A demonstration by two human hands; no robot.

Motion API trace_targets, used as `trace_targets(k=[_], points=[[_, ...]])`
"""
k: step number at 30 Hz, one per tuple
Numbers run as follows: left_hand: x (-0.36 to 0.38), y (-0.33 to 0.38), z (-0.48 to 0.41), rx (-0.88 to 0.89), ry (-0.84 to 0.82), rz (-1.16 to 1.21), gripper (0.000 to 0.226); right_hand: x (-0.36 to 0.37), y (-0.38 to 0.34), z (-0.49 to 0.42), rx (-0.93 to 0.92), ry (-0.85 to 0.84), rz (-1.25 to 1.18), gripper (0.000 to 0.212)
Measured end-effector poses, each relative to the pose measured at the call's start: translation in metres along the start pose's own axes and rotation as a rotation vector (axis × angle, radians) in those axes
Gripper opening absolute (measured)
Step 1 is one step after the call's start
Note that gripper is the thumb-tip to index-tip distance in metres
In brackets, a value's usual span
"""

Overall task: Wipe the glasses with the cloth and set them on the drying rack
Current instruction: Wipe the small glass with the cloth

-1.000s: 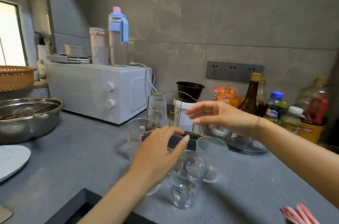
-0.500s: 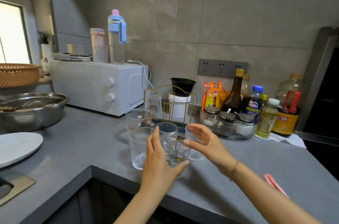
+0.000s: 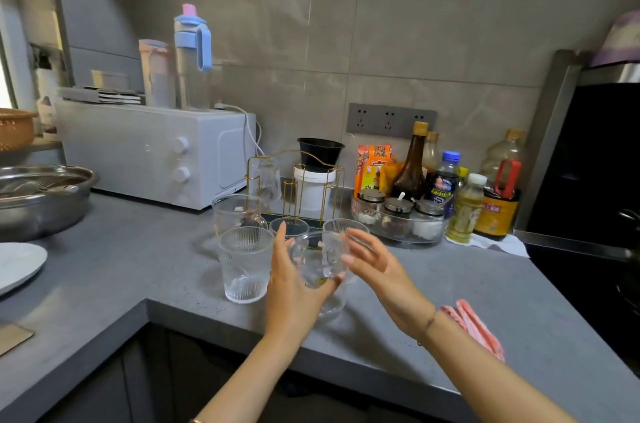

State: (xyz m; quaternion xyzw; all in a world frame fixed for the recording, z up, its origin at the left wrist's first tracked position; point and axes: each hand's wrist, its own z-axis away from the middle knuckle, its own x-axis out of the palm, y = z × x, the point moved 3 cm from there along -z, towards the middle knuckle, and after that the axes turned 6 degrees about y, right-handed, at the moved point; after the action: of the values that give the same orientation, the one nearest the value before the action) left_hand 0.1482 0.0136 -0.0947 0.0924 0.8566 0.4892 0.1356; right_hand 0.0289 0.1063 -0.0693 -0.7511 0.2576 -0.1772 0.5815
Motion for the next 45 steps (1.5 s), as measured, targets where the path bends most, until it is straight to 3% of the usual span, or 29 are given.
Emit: trace_targets(k=[4, 8, 10, 12, 18, 21, 24, 29, 32, 36, 40, 42, 45], points=[[0.015, 0.028, -0.001, -0.164, -0.052, 0.335, 0.114, -0.023, -0.026, 0.016, -0.074, 0.002, -0.013, 0.045], [0.05, 0.045, 0.001, -0.469, -0.238, 0.692, 0.078, -0.051, -0.047, 0.028, -0.076, -0.003, -0.042, 0.043], [0.07, 0.049, 0.009, -0.59, -0.297, 0.769, 0.053, -0.072, -0.05, 0.033, -0.047, -0.008, -0.013, 0.042], [0.085, 0.047, 0.015, -0.651, -0.317, 0.78, 0.043, -0.099, -0.043, 0.036, -0.003, 0.054, -0.004, 0.04], [0.098, 0.046, 0.027, -0.667, -0.362, 0.726, 0.061, -0.164, 0.007, 0.049, 0.226, 0.322, 0.306, 0.016], [0.103, 0.043, 0.028, -0.666, -0.36, 0.682, 0.078, -0.176, 0.025, 0.051, 0.296, 0.406, 0.535, 0.031], [0.107, 0.039, 0.032, -0.691, -0.342, 0.689, 0.083, -0.175, 0.027, 0.044, 0.318, 0.41, 0.753, 0.046], [0.11, 0.043, 0.036, -0.682, -0.365, 0.677, 0.065, -0.176, 0.03, 0.03, 0.453, 0.231, 1.151, 0.045], [0.106, 0.045, 0.039, -0.708, -0.373, 0.632, 0.076, -0.188, 0.029, 0.031, 0.391, 0.295, 1.034, 0.036], [0.101, 0.048, 0.041, -0.747, -0.417, 0.569, 0.075, -0.187, 0.012, 0.039, 0.244, 0.375, 0.685, 0.021], [0.103, 0.059, 0.043, -0.791, -0.455, 0.696, 0.081, -0.162, -0.039, 0.046, -0.093, 0.542, 0.268, 0.018], [0.106, 0.066, 0.044, -0.807, -0.468, 0.755, 0.081, -0.14, -0.058, 0.051, -0.259, 0.48, 0.154, 0.014], [0.11, 0.076, 0.044, -0.767, -0.52, 0.756, 0.074, -0.097, -0.058, 0.057, -0.357, 0.234, 0.225, 0.033]])
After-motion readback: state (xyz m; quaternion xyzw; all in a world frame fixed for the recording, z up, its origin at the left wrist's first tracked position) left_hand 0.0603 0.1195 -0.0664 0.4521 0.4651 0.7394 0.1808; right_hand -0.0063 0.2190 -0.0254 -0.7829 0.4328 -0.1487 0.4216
